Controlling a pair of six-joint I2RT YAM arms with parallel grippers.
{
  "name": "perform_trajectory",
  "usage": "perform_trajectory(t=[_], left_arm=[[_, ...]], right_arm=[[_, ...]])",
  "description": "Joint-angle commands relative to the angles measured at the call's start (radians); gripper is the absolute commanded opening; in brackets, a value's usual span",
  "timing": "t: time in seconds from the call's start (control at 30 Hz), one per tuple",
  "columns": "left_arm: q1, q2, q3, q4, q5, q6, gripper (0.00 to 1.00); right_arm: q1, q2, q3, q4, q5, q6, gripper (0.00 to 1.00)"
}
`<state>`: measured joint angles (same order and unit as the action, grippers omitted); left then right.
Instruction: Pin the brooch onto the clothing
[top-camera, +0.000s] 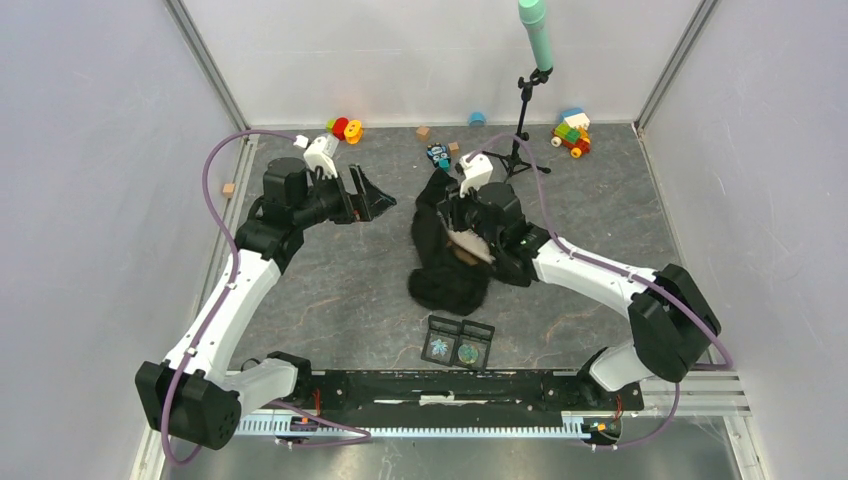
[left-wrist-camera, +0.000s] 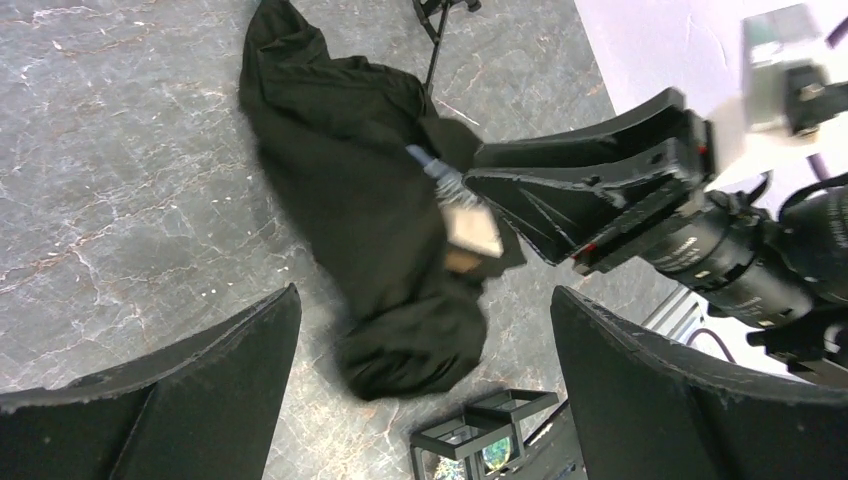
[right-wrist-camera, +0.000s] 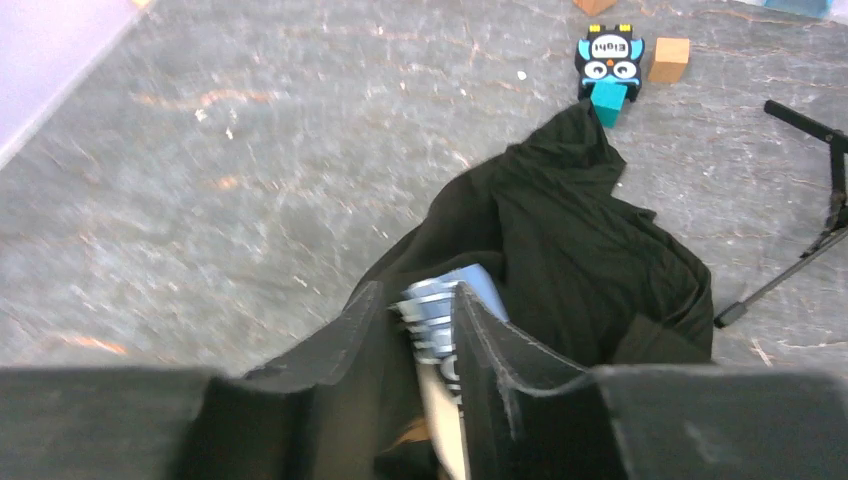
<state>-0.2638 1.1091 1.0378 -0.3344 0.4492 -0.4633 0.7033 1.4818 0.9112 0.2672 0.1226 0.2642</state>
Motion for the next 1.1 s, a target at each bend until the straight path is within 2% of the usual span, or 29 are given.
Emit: perform_trajectory(t=[0.0,0.03,0.13,0.27,0.33,0.5,0.73,0.9,1.07], left_arm=[[0.008,-0.007,0.019,0.022,-0.019,0.005,1.0],[0.008,0.001,0.019,0.021,-0.014,0.003,1.0],[0.008,0.017,0.021,0.02,0.001,-0.004,1.0],[0.003,0.041,0.009,0.007,-0.015,-0.004,1.0],[-0.004,0.047,-0.007,-0.029,-0.037,0.006,1.0],[-0.039,-0.027,-0.186,-0.017,-0.088,-0.057,1.0],[-0.119,-0.156,-0.483,0.02,-0.198,-0.158,1.0],[-0.156,-0.152,-0.581,0.025,-0.228,-0.182,0.98],[-0.182,-0.11,-0.623,0.07,-0.22,-0.202,0.9]], right_arm=[[0.005,0.0,0.084,-0.025,0.095,-0.033,0.5],[0.005,-0.014,0.074,-0.033,0.112,-0.041,0.59],[0.005,-0.076,0.01,-0.057,0.178,-0.055,0.73],[0.004,-0.172,-0.122,-0.104,0.285,-0.028,0.85],[0.003,-0.218,-0.197,-0.116,0.296,-0.014,0.87],[-0.004,-0.3,-0.341,-0.19,0.296,0.03,0.87],[-0.004,-0.338,-0.465,-0.213,0.181,0.081,0.81],[-0.004,-0.312,-0.496,-0.23,0.166,0.107,0.78],[-0.004,-0.293,-0.519,-0.215,0.134,0.118,0.75]])
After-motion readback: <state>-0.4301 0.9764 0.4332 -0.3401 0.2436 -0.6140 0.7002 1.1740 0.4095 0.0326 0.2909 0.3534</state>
